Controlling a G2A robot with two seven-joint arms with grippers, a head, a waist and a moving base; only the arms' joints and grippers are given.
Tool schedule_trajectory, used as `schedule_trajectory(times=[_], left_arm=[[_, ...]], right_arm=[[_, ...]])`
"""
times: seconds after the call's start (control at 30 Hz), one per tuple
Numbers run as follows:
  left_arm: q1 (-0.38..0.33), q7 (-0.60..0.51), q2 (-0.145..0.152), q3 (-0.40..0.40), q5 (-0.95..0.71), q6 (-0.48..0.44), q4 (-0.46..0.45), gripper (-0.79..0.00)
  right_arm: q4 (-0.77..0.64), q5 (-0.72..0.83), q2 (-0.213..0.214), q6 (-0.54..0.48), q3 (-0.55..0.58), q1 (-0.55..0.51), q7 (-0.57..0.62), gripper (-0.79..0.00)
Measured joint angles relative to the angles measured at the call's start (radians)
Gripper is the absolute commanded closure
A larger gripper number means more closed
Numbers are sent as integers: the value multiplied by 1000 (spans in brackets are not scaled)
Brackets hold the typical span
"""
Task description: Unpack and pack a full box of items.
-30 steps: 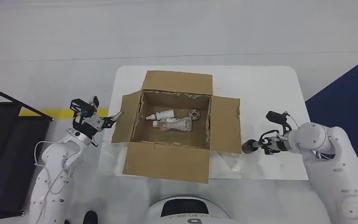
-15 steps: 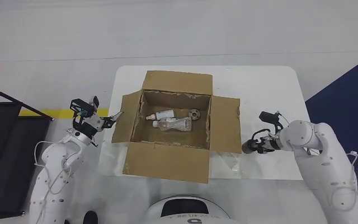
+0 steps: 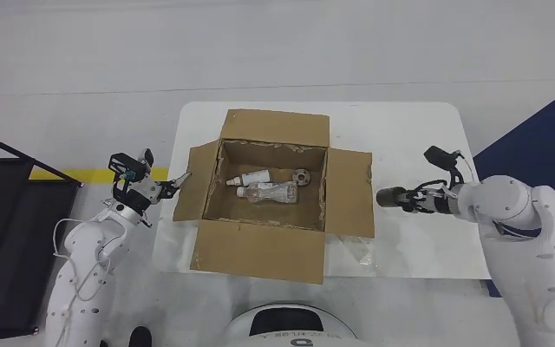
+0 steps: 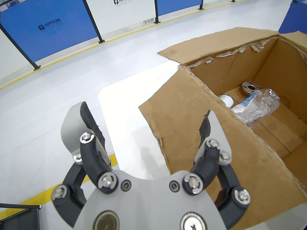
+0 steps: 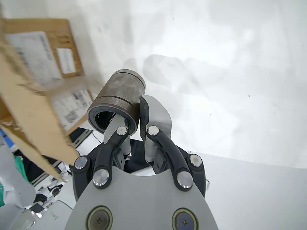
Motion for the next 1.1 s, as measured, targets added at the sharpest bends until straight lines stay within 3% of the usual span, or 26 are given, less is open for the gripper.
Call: schedule_trajectory(times=[0.17, 0.33, 0.43, 0.6, 0.87, 1.1], left_arm=[[0, 0, 0, 0, 0, 0, 0, -785], [0, 0, 0, 0, 0, 0, 0, -785], [0, 0, 0, 0, 0, 0, 0, -785], [0, 0, 0, 0, 0, 0, 0, -785], [0, 0, 0, 0, 0, 0, 0, -785], [0, 0, 0, 0, 0, 0, 0, -785]], right_arm=[[-120, 245, -16, -92, 147, -73, -183, 0], [-205, 431, -24, -197, 138, -89, -219, 0], [-218, 438, -20, -201, 56, -40, -166, 0], [-150, 323, -23, -165, -206, 125, -122, 0], [-25, 133, -62, -133, -607, 361, -129, 0], [21, -12, -94, -103, -800, 451, -140, 0]])
